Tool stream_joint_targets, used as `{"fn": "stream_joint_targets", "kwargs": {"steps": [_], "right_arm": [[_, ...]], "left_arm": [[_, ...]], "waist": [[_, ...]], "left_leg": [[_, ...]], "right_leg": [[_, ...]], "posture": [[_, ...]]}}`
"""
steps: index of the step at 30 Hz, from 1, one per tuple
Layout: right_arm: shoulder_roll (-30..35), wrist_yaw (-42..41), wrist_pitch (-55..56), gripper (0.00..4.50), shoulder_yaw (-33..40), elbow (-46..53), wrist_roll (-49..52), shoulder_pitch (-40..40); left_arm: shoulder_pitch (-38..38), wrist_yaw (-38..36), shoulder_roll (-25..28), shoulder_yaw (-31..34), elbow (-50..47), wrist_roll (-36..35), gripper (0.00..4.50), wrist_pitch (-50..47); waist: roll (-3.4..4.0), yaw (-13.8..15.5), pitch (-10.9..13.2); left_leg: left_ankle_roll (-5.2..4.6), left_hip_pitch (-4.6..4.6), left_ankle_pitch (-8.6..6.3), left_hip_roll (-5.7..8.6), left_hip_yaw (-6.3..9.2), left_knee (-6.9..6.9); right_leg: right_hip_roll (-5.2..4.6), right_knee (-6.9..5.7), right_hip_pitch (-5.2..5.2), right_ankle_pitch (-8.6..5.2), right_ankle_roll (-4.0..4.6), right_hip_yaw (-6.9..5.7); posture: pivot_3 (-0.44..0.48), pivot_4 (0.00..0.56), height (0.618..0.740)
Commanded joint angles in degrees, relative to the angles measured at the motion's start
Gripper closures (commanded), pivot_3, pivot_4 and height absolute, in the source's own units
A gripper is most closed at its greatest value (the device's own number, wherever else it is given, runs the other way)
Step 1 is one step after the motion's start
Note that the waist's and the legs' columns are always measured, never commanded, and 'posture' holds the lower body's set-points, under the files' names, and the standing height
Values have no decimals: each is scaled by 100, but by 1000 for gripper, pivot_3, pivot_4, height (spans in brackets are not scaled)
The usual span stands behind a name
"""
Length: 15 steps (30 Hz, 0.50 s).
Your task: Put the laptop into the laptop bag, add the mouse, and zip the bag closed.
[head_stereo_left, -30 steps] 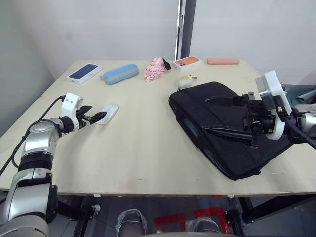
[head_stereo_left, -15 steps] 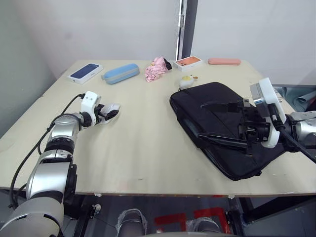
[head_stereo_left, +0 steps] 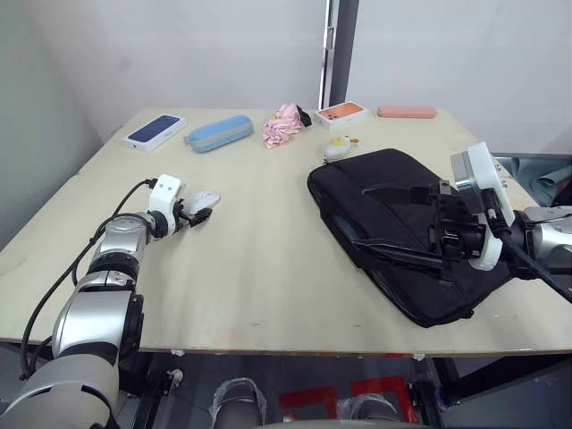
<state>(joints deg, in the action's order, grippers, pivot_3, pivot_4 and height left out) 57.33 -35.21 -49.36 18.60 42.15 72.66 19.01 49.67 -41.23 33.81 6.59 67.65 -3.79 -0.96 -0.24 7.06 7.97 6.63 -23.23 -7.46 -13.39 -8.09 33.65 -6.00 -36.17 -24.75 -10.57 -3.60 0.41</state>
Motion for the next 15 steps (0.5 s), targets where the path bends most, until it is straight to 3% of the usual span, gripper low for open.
{"fn": "stream_joint_targets", "kwargs": {"steps": [1,5,10,11,15], "right_arm": [[50,6,121,42,38,37,43,97],[56,12,126,42,47,36,60,111],[65,26,134,0,50,39,49,103],[69,24,137,0,51,43,53,100],[81,-2,141,0,59,15,43,100]], "left_arm": [[80,-67,21,-31,-32,68,0,48],[89,-138,58,-30,-41,77,0,142],[47,-408,99,-52,-77,90,1506,273],[39,-458,98,-63,-89,99,1628,303],[80,-571,128,-99,-146,149,1627,406]], "waist": [[0,1,0],[0,3,0],[0,2,0],[0,2,0],[0,2,0]], "left_leg": [[0,0,0,0,0,0],[0,0,0,0,0,0],[0,-1,0,0,0,-1],[0,-1,0,0,0,-2],[1,-2,0,0,0,-5]], "right_leg": [[0,1,0,0,0,0],[0,1,0,0,0,0],[-1,2,-1,0,0,0],[-1,2,-1,0,0,0],[-1,7,-1,0,0,-1]], "posture": [[0,150,740],[0,150,740],[0,150,740],[0,150,740],[0,150,740]]}}
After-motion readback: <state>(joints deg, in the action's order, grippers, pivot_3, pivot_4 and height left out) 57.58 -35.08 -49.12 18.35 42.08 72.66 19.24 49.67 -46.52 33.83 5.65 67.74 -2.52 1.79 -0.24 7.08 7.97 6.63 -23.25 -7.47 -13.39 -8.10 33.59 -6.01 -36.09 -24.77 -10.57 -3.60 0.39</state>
